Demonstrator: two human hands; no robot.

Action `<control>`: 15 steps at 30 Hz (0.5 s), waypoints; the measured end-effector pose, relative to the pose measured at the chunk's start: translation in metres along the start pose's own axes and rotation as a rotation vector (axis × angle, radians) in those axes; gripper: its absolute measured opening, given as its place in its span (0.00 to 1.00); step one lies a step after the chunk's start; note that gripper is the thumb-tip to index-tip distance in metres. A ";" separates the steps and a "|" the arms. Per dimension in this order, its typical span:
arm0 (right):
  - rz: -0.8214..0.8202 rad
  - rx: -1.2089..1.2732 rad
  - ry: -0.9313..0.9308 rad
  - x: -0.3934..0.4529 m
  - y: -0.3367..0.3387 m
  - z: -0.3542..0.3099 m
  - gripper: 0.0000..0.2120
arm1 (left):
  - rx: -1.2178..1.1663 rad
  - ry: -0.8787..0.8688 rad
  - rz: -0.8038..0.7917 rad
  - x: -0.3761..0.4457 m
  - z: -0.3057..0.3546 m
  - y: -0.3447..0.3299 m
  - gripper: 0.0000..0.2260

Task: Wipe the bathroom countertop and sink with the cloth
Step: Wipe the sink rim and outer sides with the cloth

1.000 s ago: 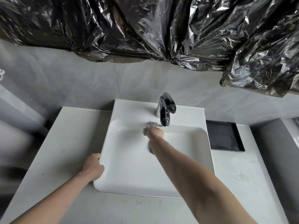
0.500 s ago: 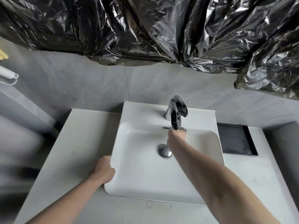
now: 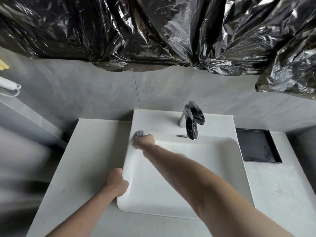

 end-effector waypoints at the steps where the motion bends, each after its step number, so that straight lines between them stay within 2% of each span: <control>1: 0.019 0.030 -0.001 0.001 0.014 0.005 0.21 | -0.014 -0.004 0.000 -0.002 0.001 0.001 0.07; 4: 0.107 0.147 0.018 0.004 0.070 0.038 0.08 | -0.027 -0.001 -0.007 -0.008 0.004 0.004 0.08; 7: 0.291 0.215 -0.020 0.001 0.144 0.082 0.05 | 0.001 0.000 -0.013 -0.013 0.008 0.009 0.06; 8: 0.364 0.243 -0.040 0.003 0.171 0.096 0.08 | -0.009 -0.005 -0.012 -0.013 0.008 0.009 0.06; 11: 0.532 0.355 -0.108 -0.005 0.240 0.116 0.06 | -0.037 -0.004 -0.015 -0.013 0.007 0.008 0.08; 12: 0.551 0.365 -0.113 -0.009 0.255 0.114 0.04 | -0.046 -0.004 -0.015 -0.013 0.007 0.008 0.07; 15: 0.498 0.367 -0.084 -0.012 0.262 0.095 0.04 | -0.049 -0.014 -0.013 -0.014 0.011 0.009 0.09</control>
Point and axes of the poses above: each hand's wrist, its own x-axis towards the middle knuckle, its own y-axis out of the back of the hand, z = x × y, the point moved 8 cm from there along x, towards the middle knuckle, and after that the axes turned 3 degrees about -y, right-handed, at the moved point
